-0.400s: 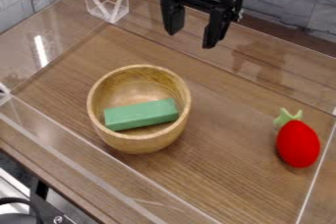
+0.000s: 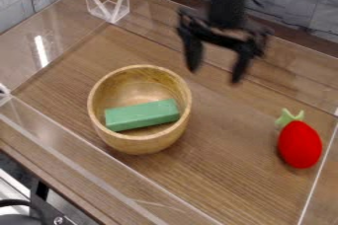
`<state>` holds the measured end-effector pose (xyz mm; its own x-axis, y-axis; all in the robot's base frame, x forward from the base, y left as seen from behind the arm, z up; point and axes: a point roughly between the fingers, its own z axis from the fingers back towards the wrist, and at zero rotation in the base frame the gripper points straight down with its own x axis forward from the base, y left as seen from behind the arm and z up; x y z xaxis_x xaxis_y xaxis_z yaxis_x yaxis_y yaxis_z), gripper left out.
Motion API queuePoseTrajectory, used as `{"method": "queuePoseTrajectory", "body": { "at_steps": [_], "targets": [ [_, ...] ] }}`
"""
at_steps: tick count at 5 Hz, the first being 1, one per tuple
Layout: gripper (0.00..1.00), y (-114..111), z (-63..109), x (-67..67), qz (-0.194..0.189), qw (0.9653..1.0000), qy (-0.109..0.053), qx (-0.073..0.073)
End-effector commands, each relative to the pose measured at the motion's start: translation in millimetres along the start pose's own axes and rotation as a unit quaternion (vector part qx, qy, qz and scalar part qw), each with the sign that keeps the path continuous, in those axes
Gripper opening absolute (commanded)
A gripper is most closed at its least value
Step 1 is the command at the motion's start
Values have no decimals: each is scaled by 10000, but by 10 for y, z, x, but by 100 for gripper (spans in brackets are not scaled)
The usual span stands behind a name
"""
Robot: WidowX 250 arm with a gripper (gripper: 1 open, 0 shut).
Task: Move the red fruit to the left side of the table
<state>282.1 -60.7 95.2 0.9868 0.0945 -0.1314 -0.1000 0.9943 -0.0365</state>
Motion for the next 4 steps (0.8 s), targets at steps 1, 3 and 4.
{"method": "queuePoseTrajectory", "body": {
  "at_steps": [1, 3, 4],
  "targets": [
    [100, -307, -6, -28, 158, 9993, -293, -174],
    [100, -692, -301, -24, 201, 9964, -630, -538],
    [100, -809, -464, 26, 239, 9935, -885, -675]
  ]
}}
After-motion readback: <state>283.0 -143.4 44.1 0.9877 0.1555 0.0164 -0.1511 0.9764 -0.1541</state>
